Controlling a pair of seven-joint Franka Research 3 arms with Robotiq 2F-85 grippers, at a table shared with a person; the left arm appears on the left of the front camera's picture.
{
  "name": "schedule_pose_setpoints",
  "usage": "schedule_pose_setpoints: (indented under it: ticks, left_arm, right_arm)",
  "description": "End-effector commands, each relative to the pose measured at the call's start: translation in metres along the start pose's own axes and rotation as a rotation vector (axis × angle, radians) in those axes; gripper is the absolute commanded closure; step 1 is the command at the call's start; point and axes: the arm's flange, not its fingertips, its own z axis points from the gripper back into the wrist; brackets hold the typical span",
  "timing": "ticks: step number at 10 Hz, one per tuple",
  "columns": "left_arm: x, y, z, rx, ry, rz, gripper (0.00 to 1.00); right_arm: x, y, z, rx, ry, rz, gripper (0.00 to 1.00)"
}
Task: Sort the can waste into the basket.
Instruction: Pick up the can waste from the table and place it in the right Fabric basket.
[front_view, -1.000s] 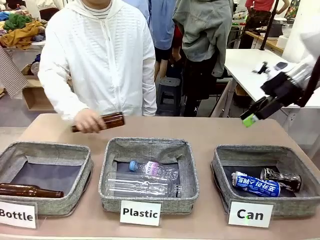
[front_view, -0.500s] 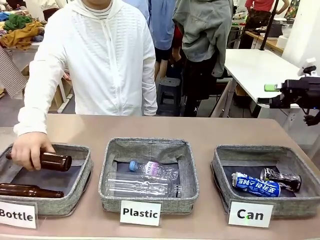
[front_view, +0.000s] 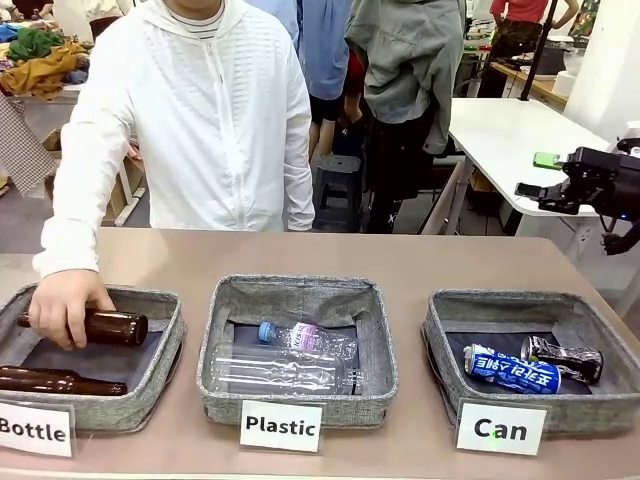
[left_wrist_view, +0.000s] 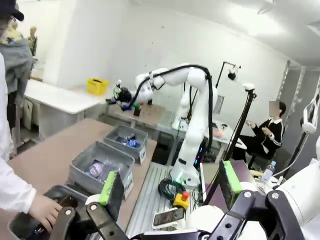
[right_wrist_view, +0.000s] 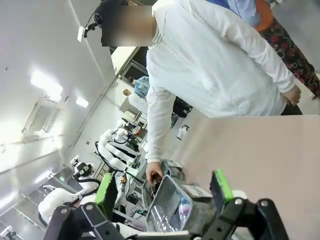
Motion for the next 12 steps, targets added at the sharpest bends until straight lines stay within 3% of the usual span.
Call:
schedule_pose_setpoints:
  ticks: [1,12]
  left_arm:
    - [0.008,0.000,-0.004,-0.031,-0.027,0.010,0.00]
    - [0.002,-0.002,-0.071,-0.098,0.183,0.047,0.00]
  right_arm:
    - [0.001,0.002,0.000,-0.003,0.007,0.004,0.00]
    - [0.001,0.002,0.000,-0.003,0.007,0.004,0.00]
